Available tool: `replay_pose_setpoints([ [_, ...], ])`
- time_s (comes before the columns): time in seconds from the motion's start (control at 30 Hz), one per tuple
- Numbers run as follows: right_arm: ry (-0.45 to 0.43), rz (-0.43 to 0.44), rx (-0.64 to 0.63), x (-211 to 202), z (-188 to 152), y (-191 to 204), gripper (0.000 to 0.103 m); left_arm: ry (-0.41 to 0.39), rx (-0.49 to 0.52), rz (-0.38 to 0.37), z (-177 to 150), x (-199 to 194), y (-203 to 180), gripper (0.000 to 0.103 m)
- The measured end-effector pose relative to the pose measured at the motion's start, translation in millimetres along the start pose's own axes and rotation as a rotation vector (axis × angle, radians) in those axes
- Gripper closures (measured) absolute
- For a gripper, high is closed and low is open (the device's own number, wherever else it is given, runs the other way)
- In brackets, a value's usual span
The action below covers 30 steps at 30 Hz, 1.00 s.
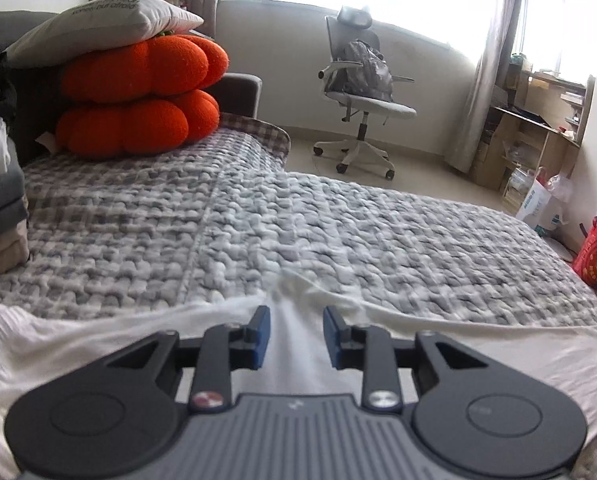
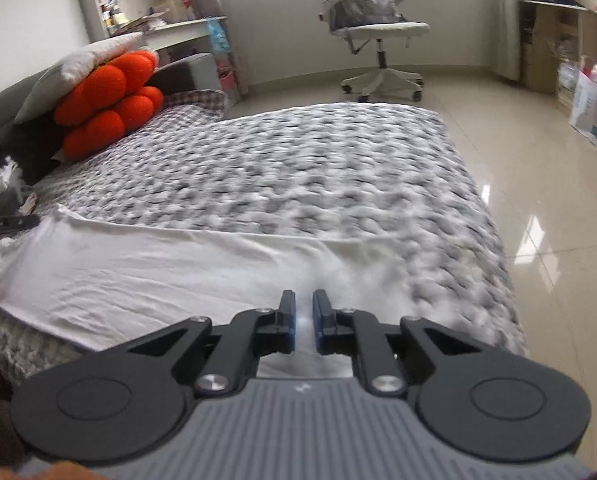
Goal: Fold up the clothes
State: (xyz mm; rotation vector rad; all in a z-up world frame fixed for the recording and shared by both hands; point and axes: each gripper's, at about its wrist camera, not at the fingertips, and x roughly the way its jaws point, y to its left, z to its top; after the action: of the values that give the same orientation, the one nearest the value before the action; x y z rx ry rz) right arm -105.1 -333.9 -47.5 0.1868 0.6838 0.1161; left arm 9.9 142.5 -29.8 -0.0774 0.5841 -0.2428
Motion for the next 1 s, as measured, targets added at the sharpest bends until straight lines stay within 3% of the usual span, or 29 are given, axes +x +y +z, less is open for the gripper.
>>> replay_pose_setpoints([
  [0.17,-0.015,-0.061,0.034,-13.8,-2.2,-16.3,0.087,0.025,0.05,-0.012,0.0,-12.2,-29.2,0.073],
  [0.5,-0.023,-0.033,0.017,-0.9,-1.0,-14.9,0.089,0.079,0.109,-0.094,-5.0,-14.4,-85.5,0.072],
  [0.7,-0.074,-0.06,0.126,-6.9,11.7,-35.0,0.086,0.102,0.135,-0.108,-9.6,-11.8,-103.2,0.072],
  [1.0,-0.059,-0.044,0.105,8.9,14.1,-28.0,0.089,0.178,0.161,-0.109,-11.6,-8.6,-137.3,0.07],
])
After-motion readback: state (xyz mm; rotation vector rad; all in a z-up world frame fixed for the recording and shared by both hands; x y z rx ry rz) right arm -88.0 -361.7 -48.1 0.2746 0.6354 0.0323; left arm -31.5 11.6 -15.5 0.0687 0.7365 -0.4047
